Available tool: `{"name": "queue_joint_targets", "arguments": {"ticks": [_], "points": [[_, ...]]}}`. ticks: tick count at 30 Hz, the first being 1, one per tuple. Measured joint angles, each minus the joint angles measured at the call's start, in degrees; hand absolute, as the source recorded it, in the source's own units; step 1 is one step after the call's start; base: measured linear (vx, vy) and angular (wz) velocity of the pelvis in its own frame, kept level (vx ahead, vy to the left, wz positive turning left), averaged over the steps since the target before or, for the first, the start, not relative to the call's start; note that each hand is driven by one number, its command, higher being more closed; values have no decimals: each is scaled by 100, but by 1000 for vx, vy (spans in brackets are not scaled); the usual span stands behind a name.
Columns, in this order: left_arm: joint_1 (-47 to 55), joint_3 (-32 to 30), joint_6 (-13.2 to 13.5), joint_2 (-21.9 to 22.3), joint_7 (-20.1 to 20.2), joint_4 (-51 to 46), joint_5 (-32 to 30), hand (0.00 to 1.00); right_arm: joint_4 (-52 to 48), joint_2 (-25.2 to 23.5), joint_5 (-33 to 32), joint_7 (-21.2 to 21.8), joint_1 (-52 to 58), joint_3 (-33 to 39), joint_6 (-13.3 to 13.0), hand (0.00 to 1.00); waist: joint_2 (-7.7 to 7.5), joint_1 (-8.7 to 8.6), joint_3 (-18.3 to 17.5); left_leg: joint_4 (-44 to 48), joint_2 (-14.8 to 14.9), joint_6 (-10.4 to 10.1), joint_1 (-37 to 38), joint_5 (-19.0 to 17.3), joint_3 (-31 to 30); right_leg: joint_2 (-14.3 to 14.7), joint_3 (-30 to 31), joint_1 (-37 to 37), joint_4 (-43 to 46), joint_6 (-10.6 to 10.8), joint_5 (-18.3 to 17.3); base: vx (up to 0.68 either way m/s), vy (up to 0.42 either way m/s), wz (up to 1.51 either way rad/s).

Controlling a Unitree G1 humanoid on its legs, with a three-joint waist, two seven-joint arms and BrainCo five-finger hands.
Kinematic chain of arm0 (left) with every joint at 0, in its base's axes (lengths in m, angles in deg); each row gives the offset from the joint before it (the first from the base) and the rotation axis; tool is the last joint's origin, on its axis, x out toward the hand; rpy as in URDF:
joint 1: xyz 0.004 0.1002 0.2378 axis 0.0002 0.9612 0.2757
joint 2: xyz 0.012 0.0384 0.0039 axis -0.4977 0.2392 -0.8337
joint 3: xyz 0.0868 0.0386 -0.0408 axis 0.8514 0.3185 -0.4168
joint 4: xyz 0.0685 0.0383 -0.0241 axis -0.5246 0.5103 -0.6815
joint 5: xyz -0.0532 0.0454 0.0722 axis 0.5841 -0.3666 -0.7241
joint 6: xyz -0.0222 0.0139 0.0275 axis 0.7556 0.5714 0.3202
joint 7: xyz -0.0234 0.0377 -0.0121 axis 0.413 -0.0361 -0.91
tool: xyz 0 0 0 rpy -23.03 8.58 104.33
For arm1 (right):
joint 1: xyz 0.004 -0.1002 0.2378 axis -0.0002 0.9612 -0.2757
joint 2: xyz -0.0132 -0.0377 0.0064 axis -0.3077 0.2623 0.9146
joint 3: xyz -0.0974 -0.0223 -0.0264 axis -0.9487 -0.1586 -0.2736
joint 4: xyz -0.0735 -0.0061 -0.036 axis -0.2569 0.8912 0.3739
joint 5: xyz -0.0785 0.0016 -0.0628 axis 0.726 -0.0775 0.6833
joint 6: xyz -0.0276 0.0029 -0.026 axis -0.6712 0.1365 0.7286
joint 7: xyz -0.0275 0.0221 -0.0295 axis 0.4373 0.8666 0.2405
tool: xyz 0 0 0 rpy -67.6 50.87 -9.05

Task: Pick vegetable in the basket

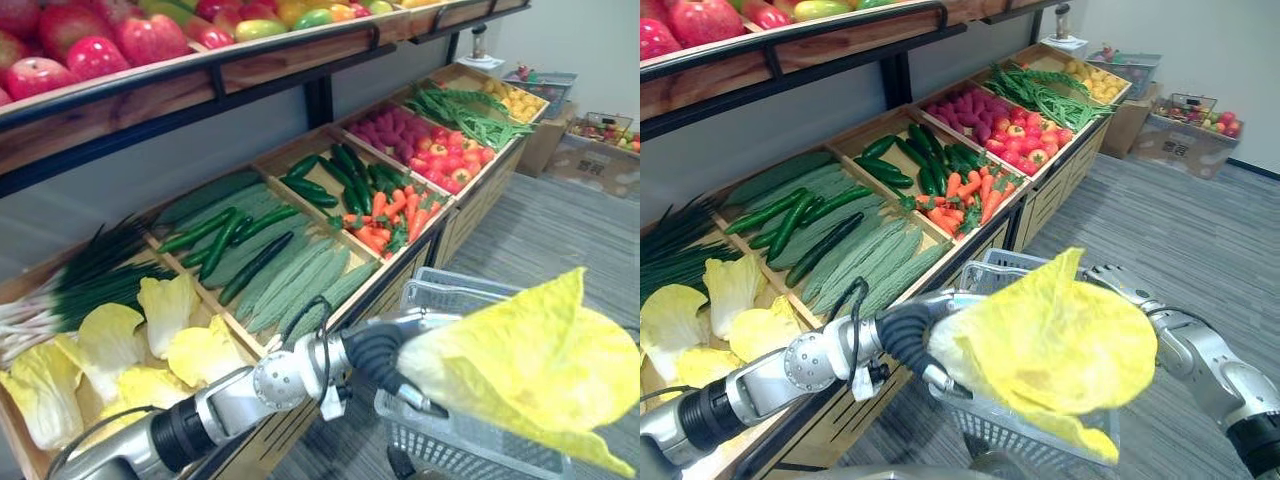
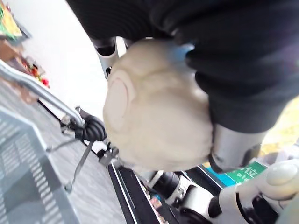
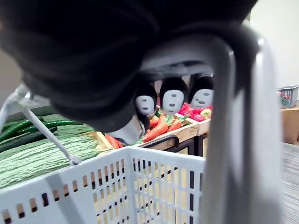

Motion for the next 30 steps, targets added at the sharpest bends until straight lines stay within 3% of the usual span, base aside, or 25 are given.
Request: {"name": "queue_joint_targets", "arguments": {"ticks": [6, 11, 16, 30], "points": [[-239, 594, 27, -230, 264, 483, -170, 100, -295, 233, -685, 321, -2, -127, 10, 100, 82, -94, -54, 159, 71, -80, 70, -117, 329, 122, 230, -87, 18, -3, 3, -64, -17, -28], [-619, 990, 36, -201, 299, 1287, -1008, 100, -973, 240, -1622, 598, -14, -139, 6, 100, 106, -220, -58, 228, 123, -101, 121, -130, 431, 201, 304, -93, 27, -19, 19, -45, -25, -11], [-765, 985, 44, 141, 294, 2110, -1946, 100, -1602, 57, -2265, 936, -60, -200, -5, 100, 102, -232, -54, 234, 114, -114, 150, -139, 479, 218, 346, -92, 51, -19, 20, -55, -21, -4], [-991, 596, 30, 1044, 59, 3804, -3498, 100, -1664, -12, -2735, 1676, -69, -300, 266, 100, 50, -315, -18, 234, 111, -115, 155, -139, 548, 263, 414, -137, 87, -19, 19, -56, -26, -3]]}}
